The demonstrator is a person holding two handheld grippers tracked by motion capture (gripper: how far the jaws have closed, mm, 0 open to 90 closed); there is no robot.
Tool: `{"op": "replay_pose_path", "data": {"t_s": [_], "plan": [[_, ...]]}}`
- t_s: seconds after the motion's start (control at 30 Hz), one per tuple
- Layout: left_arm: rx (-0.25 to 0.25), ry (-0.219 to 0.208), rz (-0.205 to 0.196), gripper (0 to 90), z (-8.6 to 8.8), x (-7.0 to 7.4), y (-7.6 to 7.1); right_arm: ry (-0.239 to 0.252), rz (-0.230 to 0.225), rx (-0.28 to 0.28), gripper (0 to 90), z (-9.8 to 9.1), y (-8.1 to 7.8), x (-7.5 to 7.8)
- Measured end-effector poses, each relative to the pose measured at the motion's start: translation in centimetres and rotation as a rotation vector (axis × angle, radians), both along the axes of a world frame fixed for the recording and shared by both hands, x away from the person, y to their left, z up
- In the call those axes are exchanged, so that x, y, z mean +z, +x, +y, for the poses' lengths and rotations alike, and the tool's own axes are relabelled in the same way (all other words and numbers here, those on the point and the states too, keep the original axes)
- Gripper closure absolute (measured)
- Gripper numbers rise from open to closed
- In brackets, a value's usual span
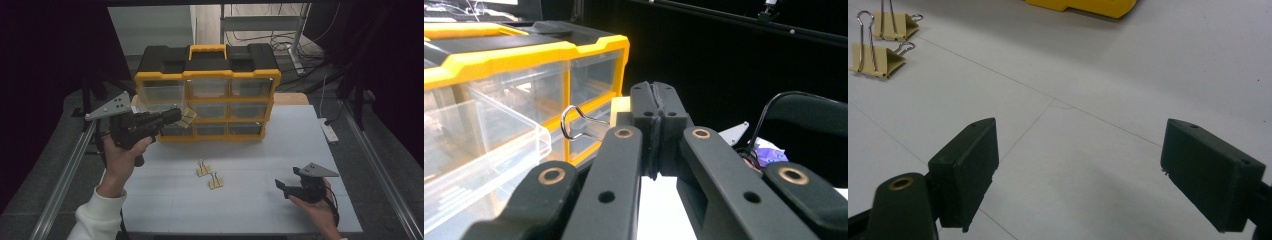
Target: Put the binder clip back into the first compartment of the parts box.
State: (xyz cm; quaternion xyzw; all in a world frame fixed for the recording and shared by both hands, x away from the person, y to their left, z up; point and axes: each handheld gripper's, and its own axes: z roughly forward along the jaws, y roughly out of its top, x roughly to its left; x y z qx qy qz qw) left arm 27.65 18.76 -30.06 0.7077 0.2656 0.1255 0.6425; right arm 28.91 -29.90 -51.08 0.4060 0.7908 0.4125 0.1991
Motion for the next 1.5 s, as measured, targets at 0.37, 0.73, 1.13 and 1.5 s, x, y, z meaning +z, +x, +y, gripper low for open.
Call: {"op": "replay_pose_path", "data": {"t_s": [0.37,0.73,1.13,1.5], "plan": [[0.052,-0.020,-0.017,89.1,1.4,1.2,1.0,-0.001,-0.001,0.000,15.8,0.0,0.0,0.0],[0.128,-0.073,0.017,89.2,3.4,1.0,2.7,-0.008,-0.001,-0.003,15.8,0.0,0.0,0.0],[0.214,-0.048,0.012,89.1,4.1,0.8,4.0,-0.004,0.002,0.001,15.8,0.0,0.0,-0.1],[0.257,-0.013,0.024,88.5,4.2,0.3,4.8,-0.006,0.000,0.001,15.8,0.0,0.0,-0.1]]}}
